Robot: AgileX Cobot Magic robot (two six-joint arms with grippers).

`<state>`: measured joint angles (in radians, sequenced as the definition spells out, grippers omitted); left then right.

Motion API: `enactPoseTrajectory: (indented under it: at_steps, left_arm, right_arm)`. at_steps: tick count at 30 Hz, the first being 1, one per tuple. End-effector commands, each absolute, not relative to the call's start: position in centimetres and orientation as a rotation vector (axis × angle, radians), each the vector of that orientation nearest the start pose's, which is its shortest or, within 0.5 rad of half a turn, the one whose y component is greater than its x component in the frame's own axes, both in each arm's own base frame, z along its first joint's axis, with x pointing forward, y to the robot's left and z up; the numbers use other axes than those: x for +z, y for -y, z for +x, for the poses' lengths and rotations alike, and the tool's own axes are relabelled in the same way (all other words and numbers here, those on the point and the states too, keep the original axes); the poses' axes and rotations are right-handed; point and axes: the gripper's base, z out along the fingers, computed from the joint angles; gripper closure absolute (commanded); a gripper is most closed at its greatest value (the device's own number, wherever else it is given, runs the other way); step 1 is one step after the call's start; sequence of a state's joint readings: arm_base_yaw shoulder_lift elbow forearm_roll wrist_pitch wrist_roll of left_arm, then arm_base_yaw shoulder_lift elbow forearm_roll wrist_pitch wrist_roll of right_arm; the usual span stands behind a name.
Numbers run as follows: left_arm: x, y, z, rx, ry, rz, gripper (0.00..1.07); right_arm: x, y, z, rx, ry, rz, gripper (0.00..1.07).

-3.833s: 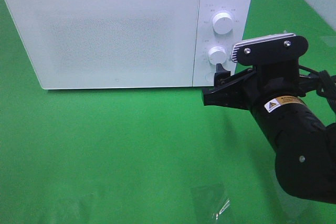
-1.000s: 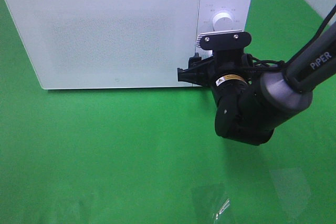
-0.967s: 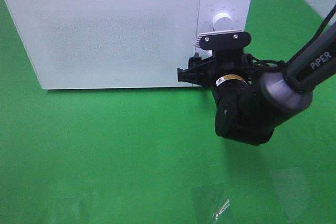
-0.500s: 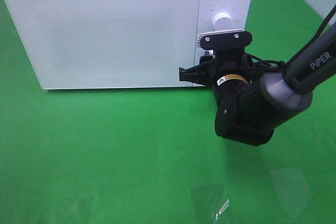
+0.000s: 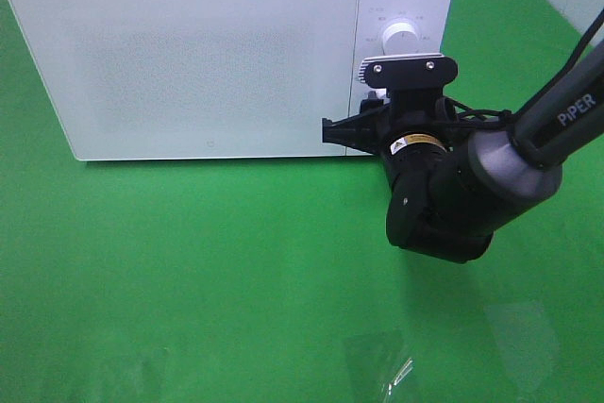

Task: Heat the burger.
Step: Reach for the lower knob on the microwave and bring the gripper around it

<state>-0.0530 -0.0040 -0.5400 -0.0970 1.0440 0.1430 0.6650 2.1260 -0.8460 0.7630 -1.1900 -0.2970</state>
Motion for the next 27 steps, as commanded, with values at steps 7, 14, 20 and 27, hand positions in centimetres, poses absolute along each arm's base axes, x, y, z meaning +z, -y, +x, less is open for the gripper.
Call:
enactPoseTrajectory:
  at_steps: [7, 14, 20, 27]
  left_arm:
    - [29.0, 0.7, -1.3, -0.056, -1.949, 0.192, 0.07]
    - [29.0, 0.7, -1.3, -0.056, -1.949, 0.192, 0.07]
    - [29.0, 0.7, -1.3, -0.056, -1.949, 0.192, 0.07]
    - [29.0, 0.7, -1.3, -0.056, -1.949, 0.192, 0.07]
  right_arm:
    - [12.1, -18.4, 32.5, 0.332, -1.545, 0.306, 1.07]
    - [11.9, -18.5, 32.5, 0.545, -1.531, 0.516, 1.07]
    - [12.2, -19.3, 32.5, 0.983, -1.434, 0.819, 1.07]
    - [12.5, -19.3, 32.4, 1.189, -1.320, 0.985, 1.07]
